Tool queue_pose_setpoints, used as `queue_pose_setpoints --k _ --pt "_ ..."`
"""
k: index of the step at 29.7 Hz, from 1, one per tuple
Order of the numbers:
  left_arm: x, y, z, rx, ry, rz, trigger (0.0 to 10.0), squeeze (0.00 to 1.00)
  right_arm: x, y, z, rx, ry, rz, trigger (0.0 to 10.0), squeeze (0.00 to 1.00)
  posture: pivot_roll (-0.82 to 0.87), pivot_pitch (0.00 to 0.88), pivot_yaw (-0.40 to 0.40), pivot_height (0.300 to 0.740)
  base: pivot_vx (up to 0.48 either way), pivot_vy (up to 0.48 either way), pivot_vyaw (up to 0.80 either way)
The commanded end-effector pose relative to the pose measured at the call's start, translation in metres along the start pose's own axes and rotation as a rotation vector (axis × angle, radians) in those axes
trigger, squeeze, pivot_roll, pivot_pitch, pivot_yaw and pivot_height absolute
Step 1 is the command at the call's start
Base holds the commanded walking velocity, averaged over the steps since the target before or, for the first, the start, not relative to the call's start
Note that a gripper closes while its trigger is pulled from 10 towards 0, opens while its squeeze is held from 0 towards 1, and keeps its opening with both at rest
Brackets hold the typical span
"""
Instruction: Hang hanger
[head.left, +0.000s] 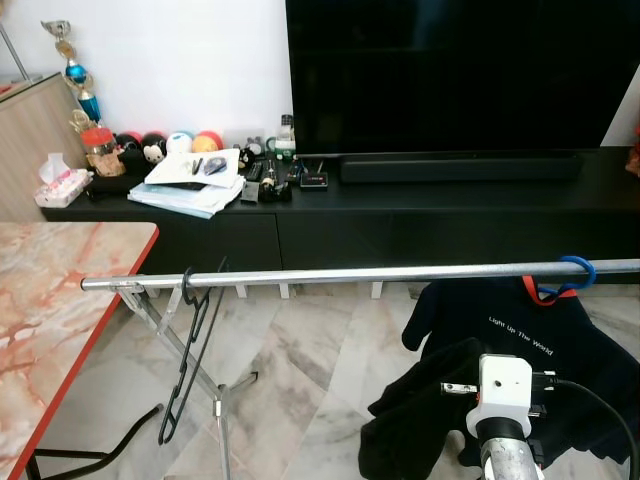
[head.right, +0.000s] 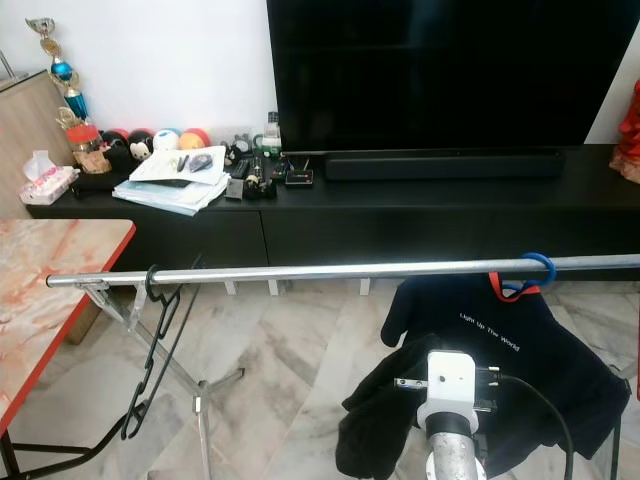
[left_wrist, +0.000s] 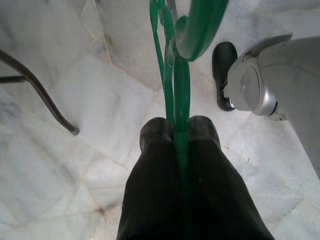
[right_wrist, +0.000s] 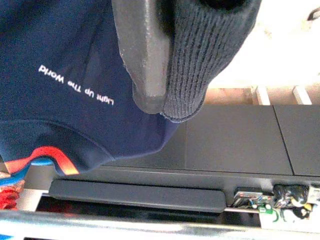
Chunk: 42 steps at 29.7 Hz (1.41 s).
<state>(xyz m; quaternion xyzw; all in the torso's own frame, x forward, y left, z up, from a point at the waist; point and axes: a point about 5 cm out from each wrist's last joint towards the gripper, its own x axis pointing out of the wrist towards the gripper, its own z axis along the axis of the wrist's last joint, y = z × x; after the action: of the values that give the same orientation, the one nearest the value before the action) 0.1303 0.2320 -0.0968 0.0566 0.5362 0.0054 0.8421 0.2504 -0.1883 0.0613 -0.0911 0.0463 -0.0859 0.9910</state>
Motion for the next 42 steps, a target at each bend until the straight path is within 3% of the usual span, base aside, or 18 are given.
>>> queue_pose_setpoints --k 1,42 --pt "-0.0010 0.0013 -0.0072 -0.012 0.020 0.005 10.0 0.00 0.0030 0.0016 0.0063 -0.001 -0.028 0.001 10.0 0.00 0.05 0.009 0.061 0.740 -0.262 0.000 0.00" --pt "-0.0011 -0.0024 -0.0115 -0.015 0.030 -0.003 10.0 0.00 0.0037 0.0032 0.0071 0.008 -0.033 0.006 10.0 0.00 0.06 0.005 0.059 0.740 -0.267 0.000 0.05"
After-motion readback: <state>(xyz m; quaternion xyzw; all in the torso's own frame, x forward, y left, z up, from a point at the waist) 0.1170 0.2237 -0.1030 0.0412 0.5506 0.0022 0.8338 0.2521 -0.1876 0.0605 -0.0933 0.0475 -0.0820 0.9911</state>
